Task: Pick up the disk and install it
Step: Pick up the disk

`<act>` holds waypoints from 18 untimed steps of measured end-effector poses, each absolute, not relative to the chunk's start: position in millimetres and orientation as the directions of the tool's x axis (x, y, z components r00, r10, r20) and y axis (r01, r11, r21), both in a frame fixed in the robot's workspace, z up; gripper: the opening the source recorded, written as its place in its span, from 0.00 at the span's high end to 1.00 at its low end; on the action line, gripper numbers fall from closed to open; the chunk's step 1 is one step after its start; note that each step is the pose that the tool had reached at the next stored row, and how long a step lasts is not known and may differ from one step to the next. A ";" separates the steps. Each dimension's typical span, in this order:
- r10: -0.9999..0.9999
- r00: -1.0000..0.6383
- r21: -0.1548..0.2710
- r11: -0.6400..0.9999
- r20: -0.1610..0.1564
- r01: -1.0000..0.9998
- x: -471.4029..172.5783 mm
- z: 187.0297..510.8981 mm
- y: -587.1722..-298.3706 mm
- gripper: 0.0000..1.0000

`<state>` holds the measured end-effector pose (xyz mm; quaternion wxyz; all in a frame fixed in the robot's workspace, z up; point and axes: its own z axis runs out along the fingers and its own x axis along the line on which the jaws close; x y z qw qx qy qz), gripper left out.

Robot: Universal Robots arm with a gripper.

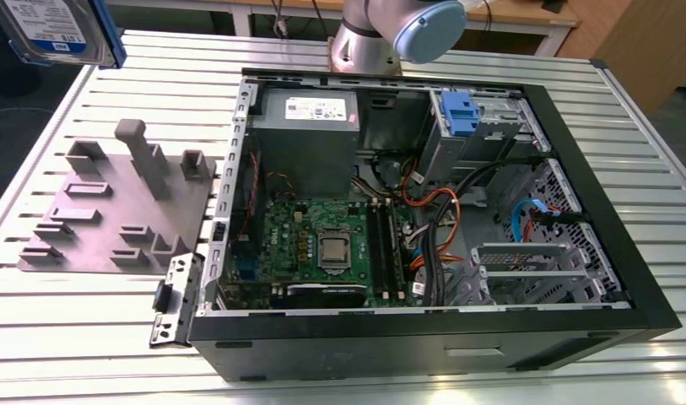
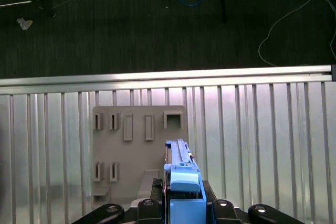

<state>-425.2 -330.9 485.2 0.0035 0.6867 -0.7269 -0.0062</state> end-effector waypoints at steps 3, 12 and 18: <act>-0.998 -0.057 0.014 0.057 -0.003 -0.998 -425.1 485.2 -330.9 0.64; -0.998 -0.057 0.014 0.057 -0.003 -0.998 -415.2 485.2 -330.9 0.64; -0.998 -0.057 0.014 0.057 -0.003 -0.998 -413.9 485.2 -330.9 0.64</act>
